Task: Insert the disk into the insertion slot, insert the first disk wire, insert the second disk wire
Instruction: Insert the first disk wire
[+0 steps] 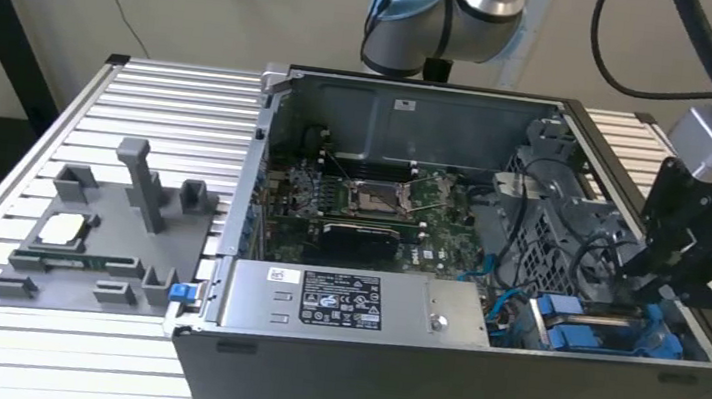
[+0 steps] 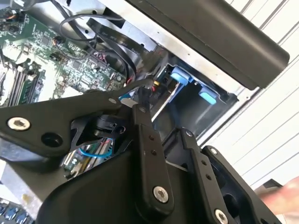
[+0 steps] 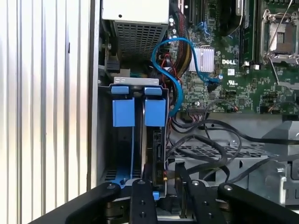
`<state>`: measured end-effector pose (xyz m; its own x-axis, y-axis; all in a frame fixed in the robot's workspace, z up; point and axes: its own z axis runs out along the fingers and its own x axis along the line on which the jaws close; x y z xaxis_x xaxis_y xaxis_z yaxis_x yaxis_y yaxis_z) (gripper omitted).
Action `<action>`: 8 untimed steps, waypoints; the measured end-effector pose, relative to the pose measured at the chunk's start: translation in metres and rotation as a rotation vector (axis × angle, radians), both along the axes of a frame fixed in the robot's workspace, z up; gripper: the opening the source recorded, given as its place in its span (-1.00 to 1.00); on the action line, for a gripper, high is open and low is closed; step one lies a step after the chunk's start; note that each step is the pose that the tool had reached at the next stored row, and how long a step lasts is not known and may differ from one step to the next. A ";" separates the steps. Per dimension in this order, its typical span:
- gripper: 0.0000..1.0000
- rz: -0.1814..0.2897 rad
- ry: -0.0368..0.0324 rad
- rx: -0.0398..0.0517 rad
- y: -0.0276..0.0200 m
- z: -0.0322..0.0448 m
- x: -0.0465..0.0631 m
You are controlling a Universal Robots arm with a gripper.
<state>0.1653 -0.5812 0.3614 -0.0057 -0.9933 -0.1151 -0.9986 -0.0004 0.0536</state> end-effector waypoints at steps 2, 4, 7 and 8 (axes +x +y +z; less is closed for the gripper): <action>1.00 0.000 0.0000 0.0000 0.0000 0.0060 0.000; 1.00 0.000 0.0000 -0.0001 0.0000 0.0118 0.000; 1.00 0.000 0.0000 0.0000 0.0000 0.0156 0.000; 1.00 0.000 0.0000 0.0001 0.0000 0.0156 0.000</action>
